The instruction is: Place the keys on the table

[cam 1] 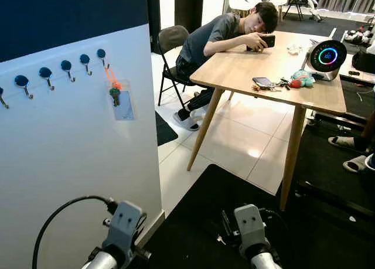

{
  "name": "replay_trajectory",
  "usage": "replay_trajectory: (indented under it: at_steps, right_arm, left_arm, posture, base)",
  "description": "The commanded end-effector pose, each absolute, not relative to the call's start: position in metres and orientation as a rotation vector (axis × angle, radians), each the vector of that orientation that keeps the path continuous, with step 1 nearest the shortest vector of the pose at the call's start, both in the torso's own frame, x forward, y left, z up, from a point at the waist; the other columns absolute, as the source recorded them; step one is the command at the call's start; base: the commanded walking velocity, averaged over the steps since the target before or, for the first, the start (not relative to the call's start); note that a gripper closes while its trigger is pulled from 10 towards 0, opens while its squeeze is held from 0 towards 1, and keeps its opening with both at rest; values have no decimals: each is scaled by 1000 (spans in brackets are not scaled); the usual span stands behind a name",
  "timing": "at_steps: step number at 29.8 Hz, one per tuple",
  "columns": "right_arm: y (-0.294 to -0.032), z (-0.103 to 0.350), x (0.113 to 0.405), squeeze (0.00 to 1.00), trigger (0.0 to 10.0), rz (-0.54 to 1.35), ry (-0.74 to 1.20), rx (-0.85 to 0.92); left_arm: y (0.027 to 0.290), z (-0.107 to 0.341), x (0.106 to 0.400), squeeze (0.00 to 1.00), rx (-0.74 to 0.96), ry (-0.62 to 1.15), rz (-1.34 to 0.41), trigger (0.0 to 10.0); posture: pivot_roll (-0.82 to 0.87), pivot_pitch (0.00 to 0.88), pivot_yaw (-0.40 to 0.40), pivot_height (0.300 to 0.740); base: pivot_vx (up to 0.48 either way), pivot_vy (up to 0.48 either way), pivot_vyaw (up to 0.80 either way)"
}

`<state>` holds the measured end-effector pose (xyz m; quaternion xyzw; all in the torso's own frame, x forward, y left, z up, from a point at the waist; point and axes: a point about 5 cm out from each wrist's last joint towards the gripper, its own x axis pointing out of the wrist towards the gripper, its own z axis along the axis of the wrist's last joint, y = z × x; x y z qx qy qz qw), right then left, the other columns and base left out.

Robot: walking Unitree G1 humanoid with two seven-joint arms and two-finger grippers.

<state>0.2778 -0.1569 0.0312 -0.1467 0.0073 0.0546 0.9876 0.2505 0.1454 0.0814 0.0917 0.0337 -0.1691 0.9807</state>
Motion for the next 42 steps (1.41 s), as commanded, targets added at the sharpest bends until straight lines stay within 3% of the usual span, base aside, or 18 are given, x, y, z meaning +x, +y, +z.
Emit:
replay_trajectory:
  at_steps: [1, 8, 29, 42]
  right_arm:
    - [-156, 31, 276, 0, 10000, 108, 17, -301]
    - [-146, 33, 276, 0, 10000, 148, 1, -332]
    - [-143, 31, 273, 0, 10000, 183, 13, -340]
    - [-140, 30, 272, 0, 10000, 200, 21, -335]
  left_arm:
    - [140, 78, 248, 0, 192, 107, -339, 10000]
    - [142, 76, 247, 0, 222, 155, -261, 10000]
    - [143, 75, 242, 0, 237, 185, -250, 10000]
    - [142, 75, 242, 0, 245, 185, -253, 10000]
  posture:
    - [117, 125, 35, 740]
    - [116, 119, 30, 740]
    - [122, 117, 26, 740]
    - [127, 126, 26, 740]
  base:
    - [0, 0, 0]
    - [0, 0, 0]
    - [0, 0, 0]
    - [0, 0, 777]
